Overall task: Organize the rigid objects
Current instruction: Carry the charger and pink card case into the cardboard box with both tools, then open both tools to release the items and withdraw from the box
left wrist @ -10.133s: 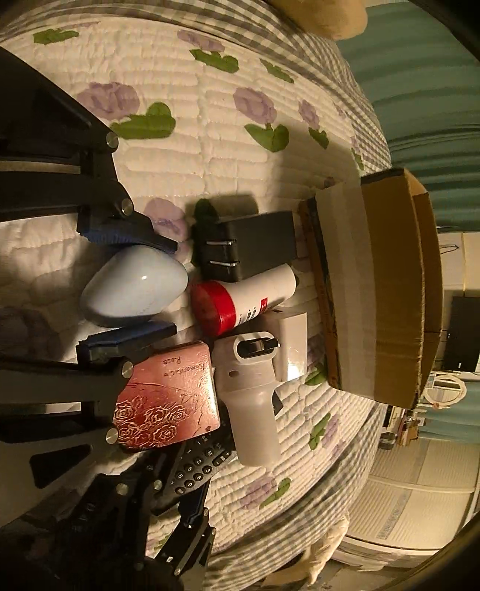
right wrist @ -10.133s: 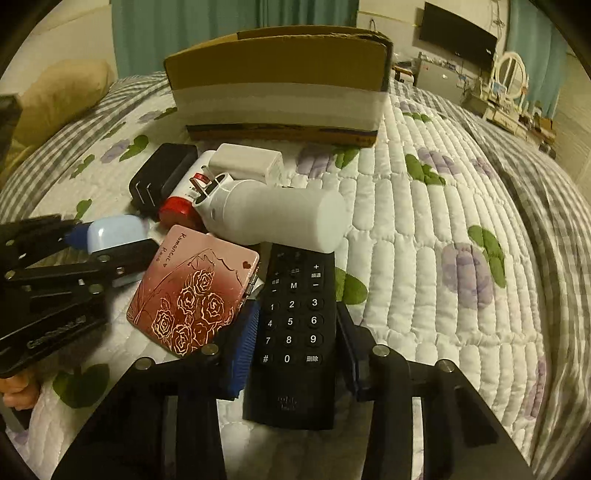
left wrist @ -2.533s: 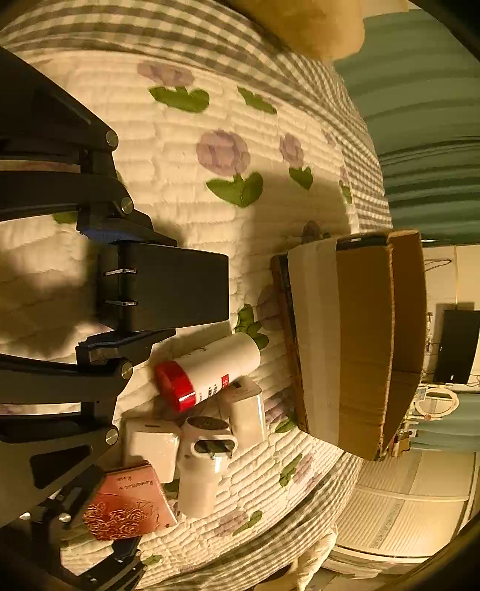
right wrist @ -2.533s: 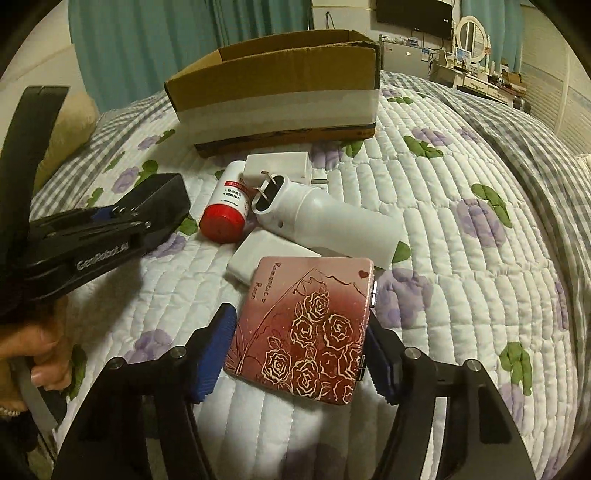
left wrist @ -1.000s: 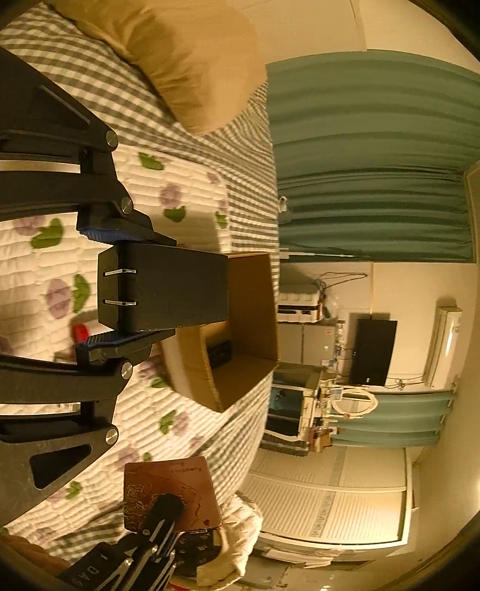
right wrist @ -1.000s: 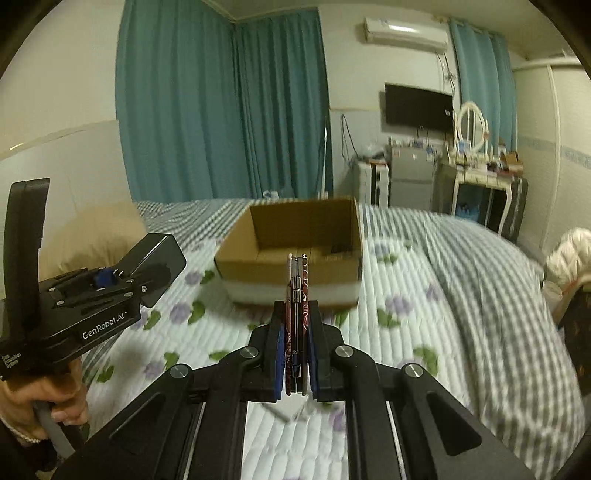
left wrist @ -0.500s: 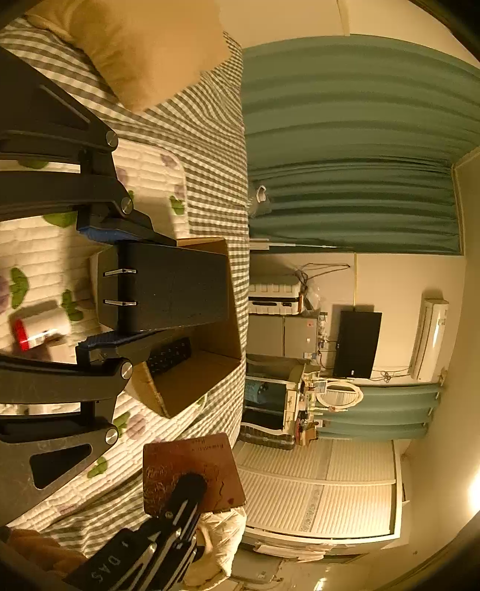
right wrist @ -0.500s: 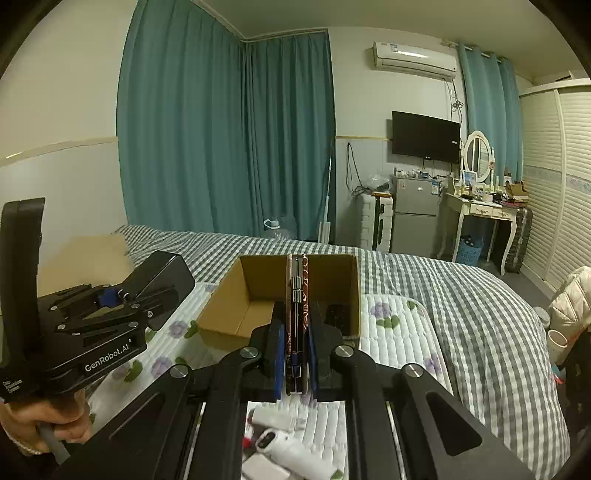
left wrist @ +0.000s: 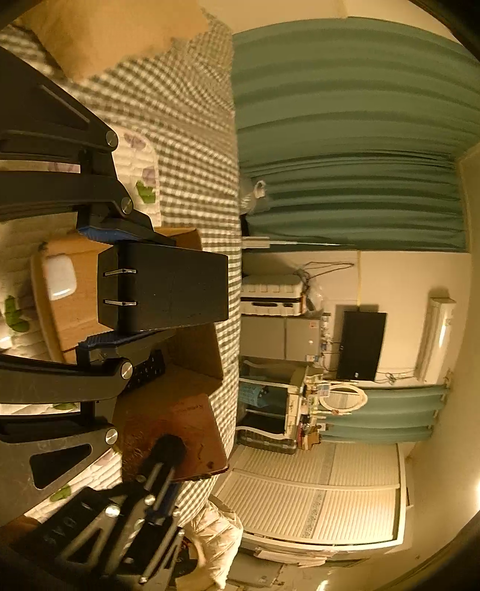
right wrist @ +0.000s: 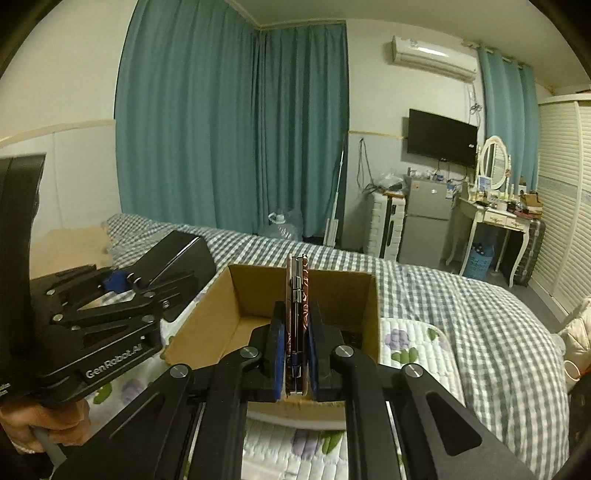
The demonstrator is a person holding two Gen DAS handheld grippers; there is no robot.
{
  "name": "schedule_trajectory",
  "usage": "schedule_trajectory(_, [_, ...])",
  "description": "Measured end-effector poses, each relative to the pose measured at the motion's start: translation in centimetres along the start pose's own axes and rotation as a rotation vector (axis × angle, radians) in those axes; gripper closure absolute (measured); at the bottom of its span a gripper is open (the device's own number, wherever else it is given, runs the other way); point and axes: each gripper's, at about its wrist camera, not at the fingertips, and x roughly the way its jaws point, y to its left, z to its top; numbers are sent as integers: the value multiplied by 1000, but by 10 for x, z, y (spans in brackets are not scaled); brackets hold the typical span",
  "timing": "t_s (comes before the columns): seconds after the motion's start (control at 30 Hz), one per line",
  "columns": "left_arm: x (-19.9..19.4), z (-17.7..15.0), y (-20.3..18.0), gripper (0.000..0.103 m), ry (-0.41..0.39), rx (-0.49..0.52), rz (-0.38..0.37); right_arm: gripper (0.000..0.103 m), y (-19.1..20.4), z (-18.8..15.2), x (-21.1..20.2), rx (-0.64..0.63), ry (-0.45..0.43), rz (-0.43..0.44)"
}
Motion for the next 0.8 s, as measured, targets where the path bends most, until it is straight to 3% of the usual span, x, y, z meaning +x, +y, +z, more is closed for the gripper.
schedule_trajectory(0.3, [68,-8,2,65,127,-19,-5,93,-18,-12,69,23,150,12])
schedule_trajectory(0.57, [109,-27,3,65,245,-3,-7,93,-22,-34,103,-4,274,-24])
schedule_trajectory(0.8, [109,-30,-3,64,247,33,12,93,-16,-44,119,-37,309,-53])
